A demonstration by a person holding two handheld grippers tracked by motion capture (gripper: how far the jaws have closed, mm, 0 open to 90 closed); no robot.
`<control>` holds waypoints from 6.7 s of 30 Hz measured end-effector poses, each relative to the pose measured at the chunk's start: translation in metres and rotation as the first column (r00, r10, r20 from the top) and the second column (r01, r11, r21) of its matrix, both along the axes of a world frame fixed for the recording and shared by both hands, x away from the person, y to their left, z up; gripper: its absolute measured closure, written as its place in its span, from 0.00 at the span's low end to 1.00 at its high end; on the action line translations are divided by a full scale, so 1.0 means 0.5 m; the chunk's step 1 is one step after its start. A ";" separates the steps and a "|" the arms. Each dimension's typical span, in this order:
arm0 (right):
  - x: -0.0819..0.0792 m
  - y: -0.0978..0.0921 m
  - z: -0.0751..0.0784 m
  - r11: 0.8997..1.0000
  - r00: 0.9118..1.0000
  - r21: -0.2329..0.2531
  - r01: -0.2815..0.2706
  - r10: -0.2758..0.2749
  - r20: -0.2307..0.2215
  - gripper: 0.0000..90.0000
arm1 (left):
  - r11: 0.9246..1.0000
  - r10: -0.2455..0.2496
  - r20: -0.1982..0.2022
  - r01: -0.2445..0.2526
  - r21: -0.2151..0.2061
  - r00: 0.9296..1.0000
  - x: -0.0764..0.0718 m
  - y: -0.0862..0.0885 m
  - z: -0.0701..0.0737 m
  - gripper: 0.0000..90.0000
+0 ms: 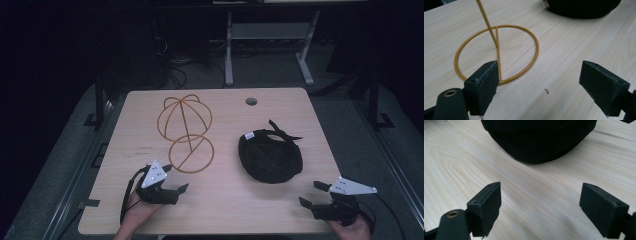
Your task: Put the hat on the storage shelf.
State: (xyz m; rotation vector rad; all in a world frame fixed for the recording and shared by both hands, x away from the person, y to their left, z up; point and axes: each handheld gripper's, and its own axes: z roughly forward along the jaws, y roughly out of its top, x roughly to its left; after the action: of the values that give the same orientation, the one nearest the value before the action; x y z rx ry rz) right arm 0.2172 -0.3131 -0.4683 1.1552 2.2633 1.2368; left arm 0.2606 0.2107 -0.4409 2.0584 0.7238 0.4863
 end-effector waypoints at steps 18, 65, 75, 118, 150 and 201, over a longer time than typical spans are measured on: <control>-0.004 0.013 0.008 0.999 1.000 0.020 -0.026 0.026 0.002 0.18 | 0.997 -0.066 -0.037 0.067 0.028 0.997 -0.016 -0.039 0.000 0.18; -0.009 0.010 0.003 0.998 1.000 0.048 -0.026 0.027 -0.006 0.19 | 0.931 -0.353 -0.045 0.356 0.083 0.935 0.033 -0.321 0.080 0.24; -0.010 0.010 0.003 0.998 0.999 0.042 -0.041 0.041 -0.006 0.21 | 0.914 -0.383 -0.067 0.388 0.120 0.921 0.074 -0.373 0.087 0.25; -0.014 0.018 -0.001 0.997 0.997 0.020 -0.078 0.079 -0.021 0.23 | 0.750 -0.533 -0.247 0.587 0.304 0.809 0.099 -0.488 0.050 0.86; -0.026 0.056 0.054 0.986 0.988 0.151 -0.076 0.054 0.143 0.19 | 0.757 -0.654 -0.175 0.634 -0.162 0.736 0.116 -0.439 0.226 0.91; 0.024 0.057 0.120 0.974 0.982 0.143 -0.176 0.162 0.102 0.91 | 0.764 -0.645 -0.110 0.643 -0.061 0.756 0.056 -0.405 0.244 0.73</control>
State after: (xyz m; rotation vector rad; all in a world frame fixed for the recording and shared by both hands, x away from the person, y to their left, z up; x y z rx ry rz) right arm 0.2292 -0.2845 -0.4082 0.9502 2.2722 1.5177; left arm 0.2887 0.0083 -0.3191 2.1681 0.0426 -0.0530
